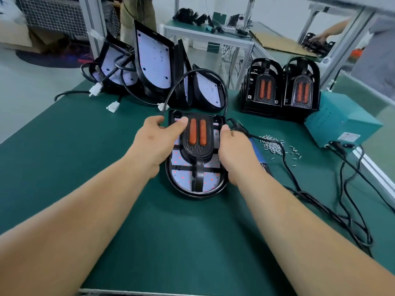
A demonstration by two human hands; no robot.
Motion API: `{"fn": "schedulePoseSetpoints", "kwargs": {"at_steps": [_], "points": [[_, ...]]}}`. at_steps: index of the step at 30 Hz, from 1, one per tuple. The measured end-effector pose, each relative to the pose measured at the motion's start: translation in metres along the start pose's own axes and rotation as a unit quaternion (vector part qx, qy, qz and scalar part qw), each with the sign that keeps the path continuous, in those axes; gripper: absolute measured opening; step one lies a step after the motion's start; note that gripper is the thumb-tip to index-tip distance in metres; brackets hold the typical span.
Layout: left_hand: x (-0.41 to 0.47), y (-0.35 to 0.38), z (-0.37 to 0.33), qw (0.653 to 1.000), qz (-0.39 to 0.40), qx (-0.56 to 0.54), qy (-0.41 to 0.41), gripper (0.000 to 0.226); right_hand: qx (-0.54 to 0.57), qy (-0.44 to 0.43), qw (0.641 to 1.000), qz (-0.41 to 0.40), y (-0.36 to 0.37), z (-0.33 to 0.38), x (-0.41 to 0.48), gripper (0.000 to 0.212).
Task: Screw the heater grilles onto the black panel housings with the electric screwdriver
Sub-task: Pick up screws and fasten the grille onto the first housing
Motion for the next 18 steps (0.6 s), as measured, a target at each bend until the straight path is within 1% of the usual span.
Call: {"fn": "schedulePoseSetpoints", "kwargs": {"at_steps": [1,2,4,7,8,10,12,14,16,17,18], "points": [[-0.004,0.005,0.003,1.000,0.023,0.001,-0.012,0.105,0.004,-0.007,1.000,-0.005,0.000,-0.001,0.001,0.046],[-0.008,0.012,0.005,0.998,0.053,-0.004,-0.020,0.104,0.016,-0.012,1.000,-0.009,0.000,-0.001,0.001,0.047],[-0.013,0.023,0.007,0.994,0.101,-0.021,-0.019,0.090,0.038,-0.013,0.999,-0.016,0.000,-0.003,0.000,0.047],[-0.014,0.028,0.010,0.992,0.115,-0.051,-0.008,0.079,0.063,-0.003,0.998,-0.022,0.001,-0.005,-0.003,0.047],[-0.014,0.028,0.010,0.991,0.117,-0.063,0.002,0.072,0.077,-0.003,0.997,-0.020,0.002,-0.005,-0.005,0.045],[-0.017,0.028,0.009,0.990,0.119,-0.069,0.027,0.058,0.091,-0.024,0.995,-0.027,0.003,-0.005,-0.010,0.037],[-0.020,0.028,0.007,0.990,0.121,-0.058,0.044,0.054,0.102,-0.046,0.993,-0.049,0.002,-0.005,-0.013,0.024],[-0.021,0.030,0.005,0.990,0.125,-0.051,0.043,0.053,0.104,-0.046,0.992,-0.060,0.000,-0.004,-0.016,0.020],[-0.021,0.032,0.005,0.989,0.137,-0.047,0.029,0.051,0.106,-0.026,0.994,-0.033,0.002,-0.005,-0.016,0.026],[-0.021,0.032,0.008,0.989,0.142,-0.047,0.014,0.052,0.094,-0.013,0.996,-0.003,0.003,-0.006,-0.016,0.032],[-0.021,0.032,0.011,0.989,0.143,-0.046,-0.004,0.055,0.050,-0.012,0.998,0.035,0.001,-0.005,-0.016,0.037]]}}
Point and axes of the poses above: each hand's wrist, its own x-axis towards the middle knuckle, its own y-axis out of the palm, z = x × y, the point moved 6 cm from there along x, towards the middle knuckle, and after that the axes turned 12 degrees about -y, right-handed, at the moved point
